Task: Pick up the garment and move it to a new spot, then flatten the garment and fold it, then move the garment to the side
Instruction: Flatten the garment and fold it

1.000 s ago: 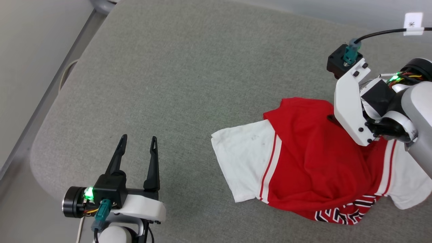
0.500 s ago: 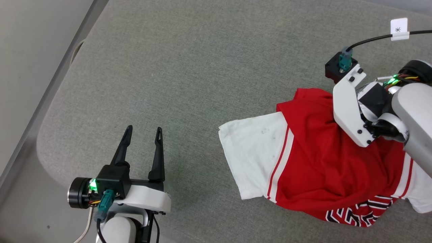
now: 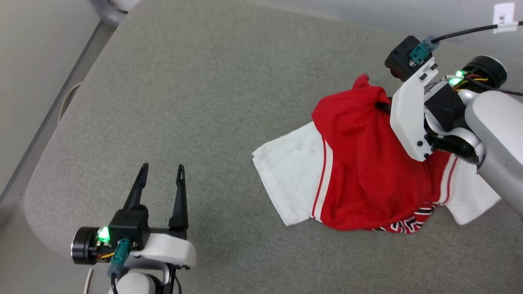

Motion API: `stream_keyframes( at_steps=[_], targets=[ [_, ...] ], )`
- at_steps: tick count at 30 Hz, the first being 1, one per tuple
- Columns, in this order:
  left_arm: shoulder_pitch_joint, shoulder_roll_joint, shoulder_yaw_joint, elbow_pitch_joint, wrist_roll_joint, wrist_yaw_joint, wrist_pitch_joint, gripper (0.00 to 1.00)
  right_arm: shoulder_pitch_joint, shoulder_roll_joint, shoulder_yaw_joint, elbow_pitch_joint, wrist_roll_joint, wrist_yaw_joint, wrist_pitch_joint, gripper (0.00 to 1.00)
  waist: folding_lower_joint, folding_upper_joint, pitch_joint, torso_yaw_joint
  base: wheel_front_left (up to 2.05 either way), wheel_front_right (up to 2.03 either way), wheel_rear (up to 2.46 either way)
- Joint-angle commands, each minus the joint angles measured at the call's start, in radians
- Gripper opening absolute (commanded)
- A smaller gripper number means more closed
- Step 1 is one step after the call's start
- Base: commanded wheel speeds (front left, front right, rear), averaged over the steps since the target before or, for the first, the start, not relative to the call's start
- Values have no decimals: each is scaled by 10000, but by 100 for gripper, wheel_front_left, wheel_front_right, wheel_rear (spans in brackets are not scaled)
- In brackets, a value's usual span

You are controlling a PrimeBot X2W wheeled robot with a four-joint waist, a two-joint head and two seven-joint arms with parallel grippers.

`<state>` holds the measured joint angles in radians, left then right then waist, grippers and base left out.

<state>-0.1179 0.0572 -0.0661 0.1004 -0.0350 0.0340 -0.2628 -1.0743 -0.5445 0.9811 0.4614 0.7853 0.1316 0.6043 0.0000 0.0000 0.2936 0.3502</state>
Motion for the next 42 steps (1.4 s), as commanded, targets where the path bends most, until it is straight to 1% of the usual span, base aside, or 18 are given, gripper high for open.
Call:
stream_keyframes(
  at_steps=[1,5,9,12,16,20,22,28,29,30,32,35,36,38,42],
  targets=[
    [211,90,54,35,76,-4,-27,100,170,-132,-3,-197,73,-18,-364,0,0,0,-419,-298,0,0,0],
    [508,154,147,55,145,32,-26,100,735,-428,35,-745,222,-16,-967,0,0,0,-813,-490,0,0,0],
    [834,192,201,39,173,73,-27,100,1622,-800,142,-1571,208,-16,-1440,0,0,0,-1151,-649,0,0,0],
    [1086,234,243,45,193,90,-26,100,2660,-1034,67,-2231,487,-16,-1682,0,0,0,-1387,-730,0,0,0],
    [1369,300,289,9,217,132,-27,100,3978,-1389,-67,-2888,467,-16,-1725,0,0,0,-1603,-937,0,0,0],
    [1462,341,260,-9,244,117,-27,100,5031,-1525,-366,-3046,398,-16,-1600,0,0,0,-1624,-1068,0,0,0],
    [1406,343,234,8,239,98,-27,100,5457,-1482,-507,-2971,309,-16,-1548,0,0,0,-1596,-1101,0,0,0],
    [1256,327,176,33,227,63,-26,100,5992,-1238,-783,-2729,-14,-16,-1506,0,0,0,-1533,-1102,0,0,0],
    [1268,320,158,64,217,64,-27,100,6083,-1113,-1012,-2723,-173,-16,-1745,48,0,0,-1560,-1101,0,0,0],
    [1299,319,152,83,213,63,-27,100,6140,-1052,-1179,-2772,-269,-16,-1905,100,0,0,-1594,-1098,0,0,0],
    [1410,332,150,119,214,68,-27,100,6379,-919,-1558,-2961,-397,-16,-2197,100,0,0,-1710,-1101,0,0,0],
    [1581,381,206,130,191,114,-26,100,6882,-882,-2282,-3525,-538,-16,-2513,100,0,0,-1917,-1155,0,0,0],
    [1581,381,206,130,191,114,-26,100,6882,-882,-2282,-3525,-538,-16,-2513,100,0,0,-1917,-1155,0,0,0],
    [1659,405,247,94,179,160,-26,100,7271,-913,-2876,-4002,-683,-16,-2645,100,0,0,-2043,-1225,0,0,0],
    [1790,439,252,22,199,188,-26,100,8120,-847,-4383,-4836,-1175,-15,-2757,100,0,0,-2209,-1353,0,0,0]
  ],
)
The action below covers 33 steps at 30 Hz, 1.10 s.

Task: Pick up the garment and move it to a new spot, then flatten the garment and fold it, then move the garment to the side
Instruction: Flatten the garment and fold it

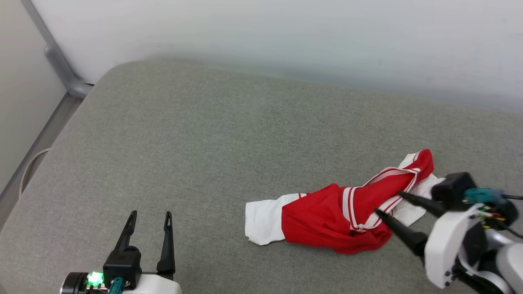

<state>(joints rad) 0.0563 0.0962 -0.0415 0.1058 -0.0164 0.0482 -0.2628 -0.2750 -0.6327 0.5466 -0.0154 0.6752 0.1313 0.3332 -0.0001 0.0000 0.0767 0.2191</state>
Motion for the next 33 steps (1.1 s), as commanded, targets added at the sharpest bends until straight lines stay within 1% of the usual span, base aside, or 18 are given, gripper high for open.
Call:
stream_keyframes(
  at_steps=[1,4,7,10,13,17,22,25,27,30,33],
  targets=[
    [72,58,9,-47,15,48,-26,100,301,83,-463,-265,-229,-11,-40,100,1,0,-60,-62,0,0,0],
    [119,77,2,-103,4,33,-26,100,745,256,-1523,-907,-659,-11,185,100,1,0,-86,-101,0,0,0],
    [119,85,-16,-148,10,21,-25,100,913,403,-2275,-1535,-922,-11,550,100,1,0,-78,-115,0,0,0],
    [85,111,-39,-167,30,-3,-25,100,860,439,-2780,-1975,-1048,-11,1120,100,1,0,-74,-94,0,0,0],
    [28,118,-46,-199,35,-3,-25,100,519,281,-3136,-1995,-1073,-13,1846,100,1,0,-31,-74,0,0,0],
    [-127,120,-99,-250,36,-40,-25,100,-113,-20,-3334,-1520,-1191,-11,2839,100,1,0,112,20,0,0,0],
    [-336,79,-201,-306,10,-100,-25,100,-823,-514,-3312,-256,-1260,-13,4366,100,1,0,470,275,0,0,0],
    [-491,31,-229,-353,-40,-106,-25,100,-1169,-659,-3285,552,-1275,-11,5022,100,1,0,779,426,0,0,0],
    [-584,5,-259,-381,-79,-118,-25,100,-1416,-728,-3249,1045,-1406,-13,5336,100,1,0,1021,527,0,0,0],
    [-789,-49,-294,-443,-144,-113,-25,100,-1857,-591,-3217,1640,-1596,-11,5620,100,1,0,1448,684,0,0,0],
    [-1005,-115,-335,-485,-186,-139,-25,100,-2267,-521,-2944,2094,-1940,-13,5809,100,1,0,1900,849,0,0,0]
  ],
)
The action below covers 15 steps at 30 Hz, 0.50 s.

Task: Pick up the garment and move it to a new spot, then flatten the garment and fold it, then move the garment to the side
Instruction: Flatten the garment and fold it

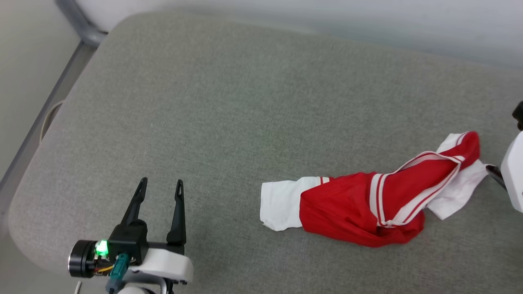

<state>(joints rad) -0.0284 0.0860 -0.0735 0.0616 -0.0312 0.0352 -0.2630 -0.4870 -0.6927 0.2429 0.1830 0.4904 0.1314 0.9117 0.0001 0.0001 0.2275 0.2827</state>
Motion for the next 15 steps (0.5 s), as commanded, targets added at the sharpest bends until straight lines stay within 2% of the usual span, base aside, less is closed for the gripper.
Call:
stream_keyframes(
  at_steps=[1,7,13,14,15],
  targets=[
    [-238,-39,-30,-48,-57,-24,-24,100,-275,116,185,278,-183,-15,101,100,-1,-1,537,268,0,0,0],
    [-591,-164,-103,-1,-95,-64,-25,100,-664,272,914,1518,-636,-13,332,100,-1,-1,1128,460,0,0,0],
    [-693,-170,-2,85,-41,-62,-24,100,-353,615,1447,2394,-94,-7,255,100,-1,-1,1173,395,0,0,0],
    [-700,-161,21,101,-17,-67,-24,100,-415,677,1407,2421,16,-8,105,24,-1,-1,1141,358,0,0,0],
    [-692,-147,47,116,2,-60,-24,100,-468,727,1416,2444,106,-7,22,0,-1,-1,1089,310,0,0,0]
  ],
)
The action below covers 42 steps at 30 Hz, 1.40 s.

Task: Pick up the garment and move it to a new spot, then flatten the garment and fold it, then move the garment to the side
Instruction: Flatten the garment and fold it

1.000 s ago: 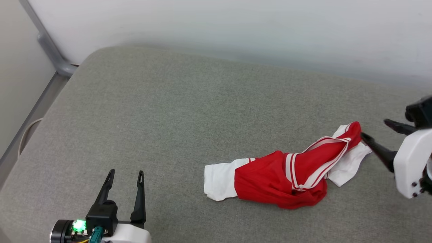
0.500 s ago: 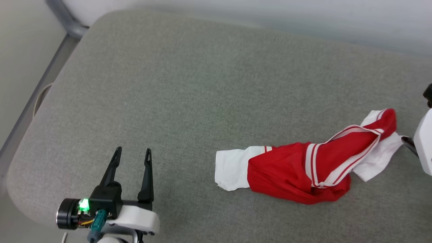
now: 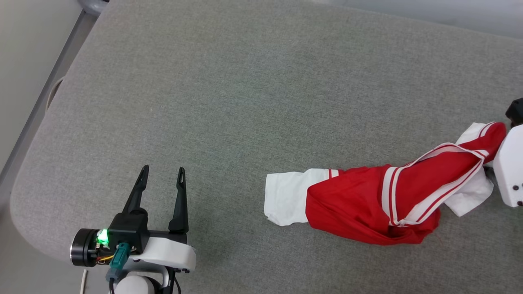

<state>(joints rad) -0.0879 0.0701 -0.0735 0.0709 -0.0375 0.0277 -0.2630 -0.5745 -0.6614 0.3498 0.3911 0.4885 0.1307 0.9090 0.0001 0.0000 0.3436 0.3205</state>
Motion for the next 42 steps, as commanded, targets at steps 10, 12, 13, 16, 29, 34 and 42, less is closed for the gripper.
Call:
stream_keyframes(
  at_steps=[10,12,13,16,29,34,42],
  targets=[
    [502,112,60,228,260,46,-23,100,804,78,-135,-1009,1367,-4,-1540,0,-1,0,-1416,-659,0,0,0],
    [825,181,94,231,272,85,-25,100,1614,-158,-411,-1833,1702,-4,-1859,0,-1,0,-1890,-930,0,0,0],
    [934,223,116,226,276,108,-23,100,1904,-248,-586,-2125,1805,-4,-1920,0,-1,0,-2024,-1031,0,0,0],
    [1196,249,150,175,299,175,-23,100,3001,-388,-1310,-2969,1935,-5,-1978,0,-1,0,-2357,-1316,0,0,0],
    [1542,309,92,75,267,251,-23,100,7151,963,-5202,-3878,1617,-4,-1125,0,-1,0,-2652,-1724,0,0,0],
    [1538,332,64,89,234,217,-23,100,7930,1546,-6061,-2894,1274,-5,-1026,0,-1,0,-2621,-1649,0,0,0],
    [1615,347,92,104,178,286,-23,100,7963,1829,-6345,-1950,975,-5,-1660,34,-1,0,-2671,-1631,0,0,0]
  ],
)
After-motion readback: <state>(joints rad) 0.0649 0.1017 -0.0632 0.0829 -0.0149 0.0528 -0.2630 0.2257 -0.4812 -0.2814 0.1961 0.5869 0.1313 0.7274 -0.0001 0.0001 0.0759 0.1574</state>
